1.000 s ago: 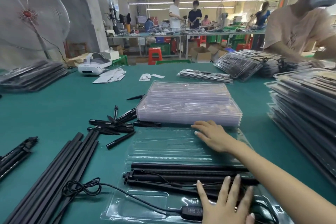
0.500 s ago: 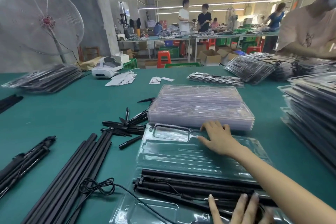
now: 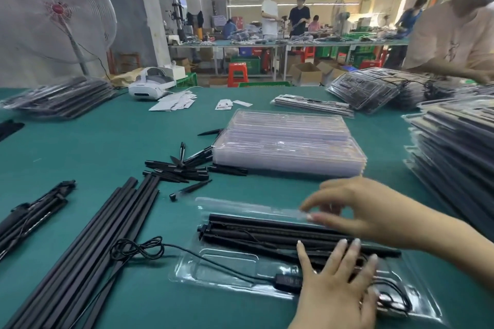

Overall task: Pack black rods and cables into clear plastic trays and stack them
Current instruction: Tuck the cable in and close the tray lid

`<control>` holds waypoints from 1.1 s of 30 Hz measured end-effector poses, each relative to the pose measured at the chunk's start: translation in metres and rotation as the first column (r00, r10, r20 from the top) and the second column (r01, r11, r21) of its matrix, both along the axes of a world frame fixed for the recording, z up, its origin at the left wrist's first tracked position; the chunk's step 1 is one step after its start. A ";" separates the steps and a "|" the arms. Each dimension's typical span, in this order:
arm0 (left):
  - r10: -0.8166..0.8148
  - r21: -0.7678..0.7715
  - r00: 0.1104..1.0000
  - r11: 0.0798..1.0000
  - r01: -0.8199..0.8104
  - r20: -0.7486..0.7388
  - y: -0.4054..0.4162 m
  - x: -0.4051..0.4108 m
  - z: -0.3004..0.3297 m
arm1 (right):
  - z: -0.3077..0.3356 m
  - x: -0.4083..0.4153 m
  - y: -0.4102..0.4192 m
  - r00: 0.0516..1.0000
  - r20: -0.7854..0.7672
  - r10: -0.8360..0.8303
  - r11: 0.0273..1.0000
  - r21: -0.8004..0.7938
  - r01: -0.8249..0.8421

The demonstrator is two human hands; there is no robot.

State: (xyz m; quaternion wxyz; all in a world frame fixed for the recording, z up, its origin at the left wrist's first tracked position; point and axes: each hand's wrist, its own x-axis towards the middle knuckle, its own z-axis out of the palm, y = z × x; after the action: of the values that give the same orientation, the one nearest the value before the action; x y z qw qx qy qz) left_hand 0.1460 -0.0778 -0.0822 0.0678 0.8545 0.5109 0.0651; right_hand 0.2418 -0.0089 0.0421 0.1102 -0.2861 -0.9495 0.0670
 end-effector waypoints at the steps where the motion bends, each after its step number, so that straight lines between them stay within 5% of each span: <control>1: 0.062 -0.038 0.998 0.997 -0.062 0.018 0.004 0.007 -0.002 | -0.006 0.004 -0.001 0.999 0.036 0.018 0.999 -0.036 -0.017; 7: 0.144 -0.156 0.983 0.980 -0.126 0.117 0.014 0.007 0.015 | -0.027 0.024 0.005 0.999 0.033 0.038 0.856 -0.516 -0.015; 13: 0.162 -0.077 0.987 0.984 -0.162 -0.009 0.009 0.014 0.012 | -0.060 0.038 0.001 0.963 0.246 0.115 0.873 -0.487 0.020; 17: 0.186 -0.146 0.978 0.974 -0.171 0.096 0.012 0.012 0.007 | -0.054 0.044 -0.001 0.993 -0.081 -0.087 0.718 -0.696 0.006; 25: 0.200 -0.100 0.936 0.979 -0.178 0.289 0.006 0.009 -0.001 | -0.057 0.099 -0.007 0.696 -0.564 -0.445 0.829 -0.554 0.082; 30: 0.223 0.062 0.937 0.967 -0.248 0.268 -0.002 0.007 0.007 | -0.077 0.114 -0.025 0.830 -0.416 -0.371 0.862 -0.488 0.140; 33: 0.152 -0.009 0.959 0.988 -0.154 0.240 0.002 0.008 0.001 | -0.080 0.111 -0.022 0.770 -0.491 -0.408 0.860 -0.491 0.143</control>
State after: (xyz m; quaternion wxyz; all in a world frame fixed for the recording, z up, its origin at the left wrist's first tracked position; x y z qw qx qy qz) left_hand 0.1544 -0.0762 -0.0812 0.1195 0.7987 0.5630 0.1757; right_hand 0.3528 -0.0308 -0.0378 0.3372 -0.4084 -0.7777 0.3387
